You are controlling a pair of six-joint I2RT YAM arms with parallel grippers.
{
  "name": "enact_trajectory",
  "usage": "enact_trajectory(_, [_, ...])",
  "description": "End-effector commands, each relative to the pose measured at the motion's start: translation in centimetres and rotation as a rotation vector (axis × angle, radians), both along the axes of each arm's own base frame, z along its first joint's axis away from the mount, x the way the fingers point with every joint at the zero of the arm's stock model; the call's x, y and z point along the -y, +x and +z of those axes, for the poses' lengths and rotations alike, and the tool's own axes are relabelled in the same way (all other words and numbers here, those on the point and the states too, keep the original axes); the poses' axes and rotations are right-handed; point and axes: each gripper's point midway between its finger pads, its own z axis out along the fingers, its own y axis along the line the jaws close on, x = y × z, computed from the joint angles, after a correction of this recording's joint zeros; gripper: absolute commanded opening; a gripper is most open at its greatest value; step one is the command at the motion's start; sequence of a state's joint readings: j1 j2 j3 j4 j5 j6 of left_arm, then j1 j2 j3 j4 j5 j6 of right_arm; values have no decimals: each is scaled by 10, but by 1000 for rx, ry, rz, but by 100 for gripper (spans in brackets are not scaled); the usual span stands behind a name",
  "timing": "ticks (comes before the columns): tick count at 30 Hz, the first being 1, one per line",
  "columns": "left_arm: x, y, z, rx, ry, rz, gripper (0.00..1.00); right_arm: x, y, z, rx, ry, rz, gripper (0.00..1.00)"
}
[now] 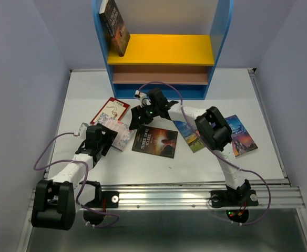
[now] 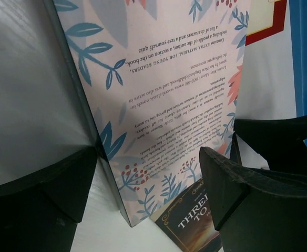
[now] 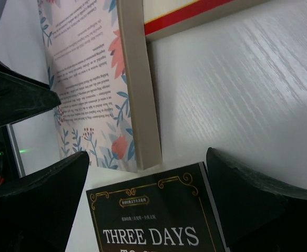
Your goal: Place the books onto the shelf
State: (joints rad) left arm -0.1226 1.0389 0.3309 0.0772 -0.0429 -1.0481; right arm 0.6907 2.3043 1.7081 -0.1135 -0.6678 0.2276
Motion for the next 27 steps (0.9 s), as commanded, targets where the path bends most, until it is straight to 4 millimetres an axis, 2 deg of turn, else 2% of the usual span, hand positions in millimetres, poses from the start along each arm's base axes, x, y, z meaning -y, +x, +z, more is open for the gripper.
enact_trajectory(1, [5,8,-5,21,-20,-17,88,-12,-13,-15,-52,1,56,100])
enact_trajectory(5, [7,11,-7,20,-26,-26,72,-15,-22,-29,-97,-7,81,98])
enact_trajectory(6, [12,11,-6,25,-48,-48,67,-18,-30,-33,-115,-4,104,98])
enact_trajectory(9, [17,15,-5,40,-62,-72,60,-19,-38,-35,-151,11,132,94])
enact_trajectory(11, [19,17,-4,42,-59,-89,59,-18,-43,-38,-175,14,143,89])
enact_trajectory(14, [23,19,-5,40,-62,-117,58,-14,-51,-40,-203,13,154,76])
enact_trajectory(16, [25,22,-4,46,-57,-132,57,-10,-56,-39,-209,14,160,69])
enact_trajectory(17, [26,22,-3,49,-60,-139,57,-8,-58,-30,-197,21,159,66])
enact_trajectory(18, [28,24,-2,61,-62,-152,56,0,-64,-38,-207,1,147,61])
enact_trajectory(20, [34,24,-1,69,-68,-183,56,11,-72,-34,-205,-10,112,57])
enact_trajectory(23, [44,22,1,70,-70,-231,55,23,-81,-29,-197,-22,75,57])
enact_trajectory(27, [73,17,1,70,-73,-365,55,53,-94,-28,-163,-87,-17,58])
